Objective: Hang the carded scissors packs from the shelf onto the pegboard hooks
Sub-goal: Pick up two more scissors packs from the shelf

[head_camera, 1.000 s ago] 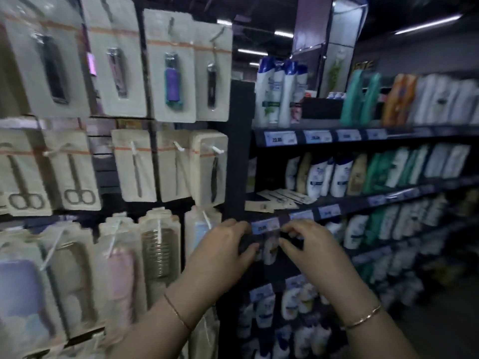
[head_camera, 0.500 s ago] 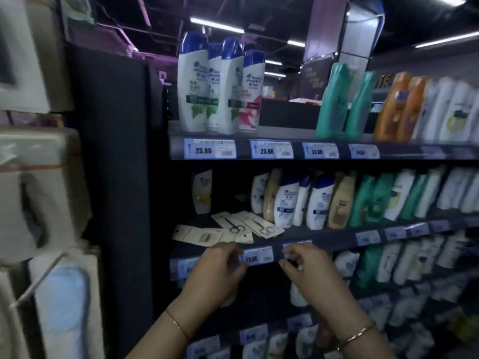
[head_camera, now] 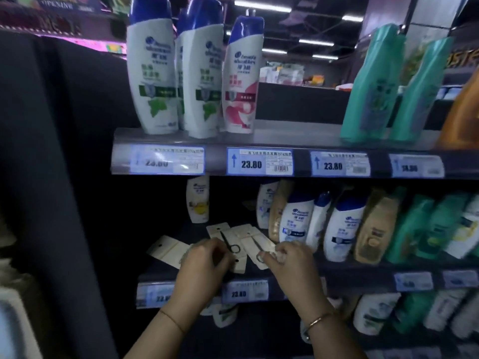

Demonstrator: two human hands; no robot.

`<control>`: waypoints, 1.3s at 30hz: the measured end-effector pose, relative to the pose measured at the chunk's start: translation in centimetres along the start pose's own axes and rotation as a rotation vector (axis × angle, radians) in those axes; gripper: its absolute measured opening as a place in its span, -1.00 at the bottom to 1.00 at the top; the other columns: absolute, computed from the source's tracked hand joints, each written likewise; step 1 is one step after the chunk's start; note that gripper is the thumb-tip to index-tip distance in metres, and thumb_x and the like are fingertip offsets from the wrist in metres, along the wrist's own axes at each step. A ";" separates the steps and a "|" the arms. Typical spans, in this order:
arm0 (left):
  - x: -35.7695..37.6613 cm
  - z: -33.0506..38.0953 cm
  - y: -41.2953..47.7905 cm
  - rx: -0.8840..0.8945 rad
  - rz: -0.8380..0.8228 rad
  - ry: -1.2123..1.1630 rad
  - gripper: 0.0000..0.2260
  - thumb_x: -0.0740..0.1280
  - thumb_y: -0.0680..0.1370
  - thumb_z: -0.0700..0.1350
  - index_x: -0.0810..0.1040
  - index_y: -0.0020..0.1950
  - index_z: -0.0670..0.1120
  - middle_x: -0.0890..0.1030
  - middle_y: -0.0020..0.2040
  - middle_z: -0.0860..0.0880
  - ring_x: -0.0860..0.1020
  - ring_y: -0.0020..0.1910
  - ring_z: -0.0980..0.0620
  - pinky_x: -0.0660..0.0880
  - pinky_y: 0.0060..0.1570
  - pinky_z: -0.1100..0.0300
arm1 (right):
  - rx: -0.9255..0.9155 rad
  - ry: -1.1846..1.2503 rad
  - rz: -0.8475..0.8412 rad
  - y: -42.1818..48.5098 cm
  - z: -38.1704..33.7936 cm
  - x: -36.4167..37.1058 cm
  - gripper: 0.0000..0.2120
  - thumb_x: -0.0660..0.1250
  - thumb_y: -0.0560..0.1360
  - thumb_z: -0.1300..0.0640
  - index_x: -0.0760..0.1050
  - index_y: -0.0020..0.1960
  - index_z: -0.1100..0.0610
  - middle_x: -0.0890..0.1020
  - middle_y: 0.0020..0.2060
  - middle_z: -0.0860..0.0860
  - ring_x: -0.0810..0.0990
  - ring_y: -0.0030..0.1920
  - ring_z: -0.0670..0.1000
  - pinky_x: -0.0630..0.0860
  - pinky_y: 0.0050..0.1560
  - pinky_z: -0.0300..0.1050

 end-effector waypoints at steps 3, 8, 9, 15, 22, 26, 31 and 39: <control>0.4 -1.2 1.7 -0.113 0.032 0.127 -0.77 0.39 0.44 0.13 0.60 -0.02 0.03 0.64 -0.05 0.01 0.58 -0.02 -0.03 0.52 -0.03 0.03 | 0.046 0.022 -0.023 0.2 0.0 1.0 -0.60 0.47 0.33 -0.14 0.62 -0.10 0.20 0.55 -0.17 0.10 0.50 -0.08 0.11 0.48 -0.07 -0.03; 1.8 -2.2 3.1 -0.211 -0.029 0.332 -0.54 0.30 0.36 0.37 0.57 0.01 0.04 0.61 0.02 -0.04 0.52 0.09 -0.10 0.43 0.00 0.04 | 0.058 0.069 -0.058 0.7 0.4 1.3 -0.64 0.50 0.30 -0.08 0.64 0.02 0.08 0.44 -0.19 -0.03 0.52 -0.06 0.07 0.52 -0.05 -0.05; 2.0 -2.3 3.2 -0.217 -0.038 0.354 -0.50 0.29 0.34 0.41 0.56 0.00 0.03 0.61 0.02 -0.04 0.51 0.09 -0.11 0.41 -0.01 0.03 | 0.056 0.060 -0.069 0.7 0.3 1.4 -0.65 0.49 0.30 -0.09 0.63 0.02 0.04 0.43 -0.19 -0.04 0.52 -0.05 0.07 0.52 -0.05 -0.04; 2.5 -2.8 3.4 -0.238 -0.045 0.329 -0.38 0.31 0.31 0.40 0.50 0.22 0.05 0.63 0.09 -0.02 0.48 0.16 -0.11 0.32 0.03 0.02 | 0.088 0.038 -0.062 0.8 0.4 1.8 -0.67 0.47 0.30 -0.11 0.63 0.00 0.03 0.46 -0.15 -0.02 0.51 -0.04 0.06 0.54 -0.02 -0.02; 2.4 -2.3 3.5 -0.218 -0.044 0.148 -0.55 0.41 0.35 0.21 0.51 0.19 0.10 0.65 0.09 0.04 0.54 0.14 -0.07 0.17 -0.08 0.08 | 0.117 0.064 -0.027 0.7 0.6 2.0 -0.64 0.49 0.29 -0.10 0.64 0.01 0.04 0.52 -0.10 0.01 0.54 -0.02 0.06 0.54 0.05 0.05; 2.7 -1.3 3.5 -0.183 -0.072 0.059 -0.61 0.43 0.35 0.15 0.54 0.14 0.09 0.65 0.08 0.06 0.55 0.14 -0.05 0.22 -0.05 0.09 | 0.124 0.095 -0.013 0.6 0.6 2.0 -0.65 0.50 0.28 -0.10 0.62 -0.02 0.06 0.59 -0.11 0.01 0.57 -0.05 0.06 0.55 0.00 0.06; 2.8 -0.7 3.4 -0.146 -0.133 -0.162 -0.76 0.48 0.37 -0.04 0.62 0.02 0.06 0.64 -0.16 0.18 0.62 -0.07 0.07 0.50 -0.17 0.22 | 0.138 0.144 -0.035 0.6 0.6 1.9 -0.70 0.50 0.28 -0.07 0.58 -0.09 0.06 0.64 -0.15 0.00 0.60 -0.10 0.04 0.57 -0.06 0.02; 2.9 -1.0 3.0 -0.198 -0.138 -0.453 -0.67 0.47 0.41 -0.21 0.56 0.12 0.02 0.62 -0.27 0.13 0.62 -0.31 0.22 0.60 -0.28 0.17 | 0.201 0.256 -0.077 0.4 0.5 1.3 -0.70 0.52 0.30 -0.01 0.49 -0.13 0.10 0.63 -0.16 0.04 0.59 -0.13 0.06 0.56 -0.07 0.06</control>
Point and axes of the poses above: each hand's wrist, its own y-axis towards the middle knuckle, its own x-axis out of the palm, z = x × y, the point moved 3 cm from there along y, towards the middle knuckle
